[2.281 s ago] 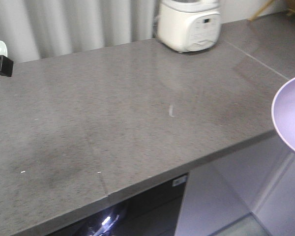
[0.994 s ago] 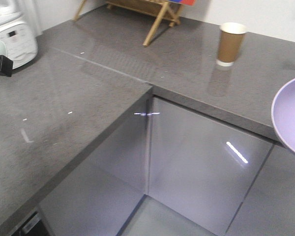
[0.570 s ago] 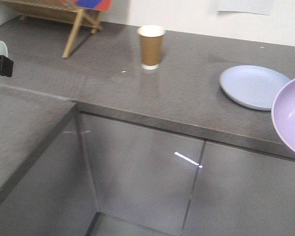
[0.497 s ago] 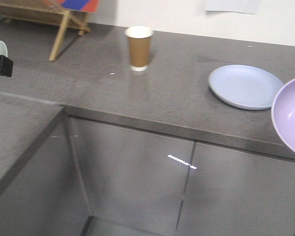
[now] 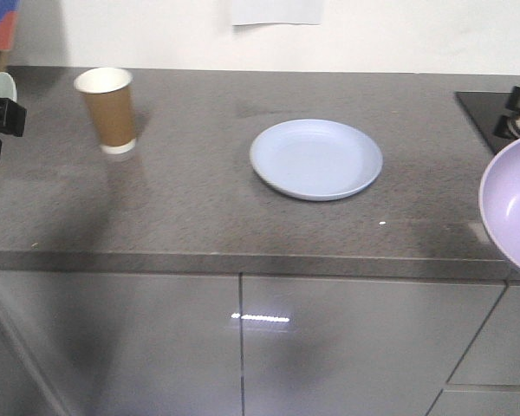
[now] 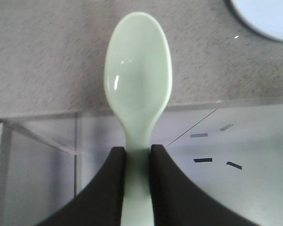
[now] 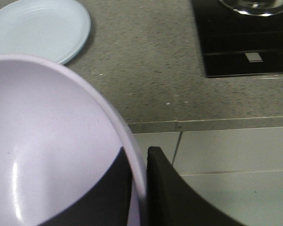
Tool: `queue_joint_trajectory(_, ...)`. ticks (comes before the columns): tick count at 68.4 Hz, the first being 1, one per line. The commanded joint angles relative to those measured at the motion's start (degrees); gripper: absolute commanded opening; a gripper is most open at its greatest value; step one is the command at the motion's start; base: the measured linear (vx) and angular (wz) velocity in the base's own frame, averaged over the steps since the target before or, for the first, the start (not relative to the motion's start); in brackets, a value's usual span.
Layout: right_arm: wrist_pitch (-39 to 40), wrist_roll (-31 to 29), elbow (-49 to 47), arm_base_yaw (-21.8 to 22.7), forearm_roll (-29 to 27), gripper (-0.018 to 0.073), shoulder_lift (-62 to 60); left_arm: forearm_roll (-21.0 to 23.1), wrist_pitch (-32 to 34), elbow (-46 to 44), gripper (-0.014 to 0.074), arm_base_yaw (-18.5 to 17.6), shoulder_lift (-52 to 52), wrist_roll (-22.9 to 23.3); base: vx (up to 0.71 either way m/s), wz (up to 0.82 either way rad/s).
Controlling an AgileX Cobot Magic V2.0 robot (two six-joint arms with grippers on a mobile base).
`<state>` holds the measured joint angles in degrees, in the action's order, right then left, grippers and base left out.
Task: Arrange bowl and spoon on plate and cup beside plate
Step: 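Drive the base along the counter to the light blue plate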
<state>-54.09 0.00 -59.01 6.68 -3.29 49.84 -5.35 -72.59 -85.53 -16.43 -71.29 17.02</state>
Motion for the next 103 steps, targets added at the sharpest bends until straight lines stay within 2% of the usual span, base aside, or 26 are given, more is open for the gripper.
queue_joint_trajectory(1,3.8,-0.6,-1.6,0.4,0.0,-0.0006,-0.4,-0.2,1.0,-1.4,-0.0006,-0.3,1.4,0.5,0.16,-0.40)
queue_joint_trajectory(61,3.8,-0.6,-1.6,0.4,0.0,-0.0006,-0.4,-0.2,1.0,-1.4,-0.0006,-0.3,1.4,0.5,0.17,-0.16)
queue_joint_trajectory(103,3.8,-0.6,-1.6,0.4,0.0,-0.0006,-0.4,-0.2,1.0,-1.4,-0.0006,-0.3,1.4,0.5,0.20,-0.01)
